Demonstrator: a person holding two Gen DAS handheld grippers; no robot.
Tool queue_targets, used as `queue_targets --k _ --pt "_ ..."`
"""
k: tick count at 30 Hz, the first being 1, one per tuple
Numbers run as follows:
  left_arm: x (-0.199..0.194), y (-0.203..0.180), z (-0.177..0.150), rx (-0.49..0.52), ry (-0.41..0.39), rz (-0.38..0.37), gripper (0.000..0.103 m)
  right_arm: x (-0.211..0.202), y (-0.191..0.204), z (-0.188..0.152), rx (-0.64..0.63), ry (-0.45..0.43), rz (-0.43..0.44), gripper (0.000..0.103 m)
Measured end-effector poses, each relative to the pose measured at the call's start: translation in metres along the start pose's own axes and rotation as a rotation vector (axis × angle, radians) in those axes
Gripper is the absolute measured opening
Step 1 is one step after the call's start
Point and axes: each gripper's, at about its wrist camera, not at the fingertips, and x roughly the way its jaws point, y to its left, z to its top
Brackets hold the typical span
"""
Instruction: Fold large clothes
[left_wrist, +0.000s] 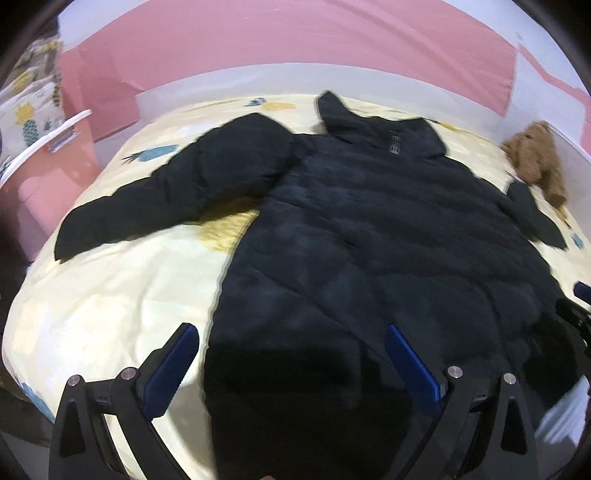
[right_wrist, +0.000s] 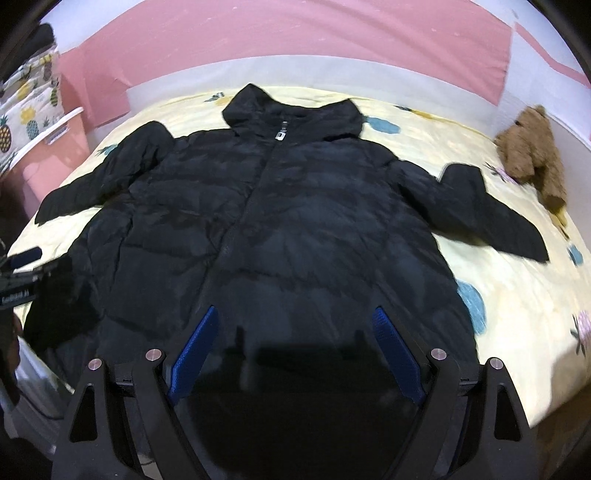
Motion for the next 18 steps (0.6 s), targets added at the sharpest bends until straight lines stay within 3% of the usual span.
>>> queue_targets --k 4,8,18 --pt "0.021 0.035 0.017 -0.066 -0.004 0.030 0.097 0.024 0.011 0.019 -0.036 0.005 0.016 0.085" --pt "0.045 0.073 0.033 -0.140 -0.004 0.094 0.082 0.047 0.020 0.034 -0.069 0.014 0.030 0.085" --pt "0.099 0.189 0.061 -0.405 0.001 0.123 0.082 0.093 0.036 0.065 -0.125 0.038 0.031 0.085"
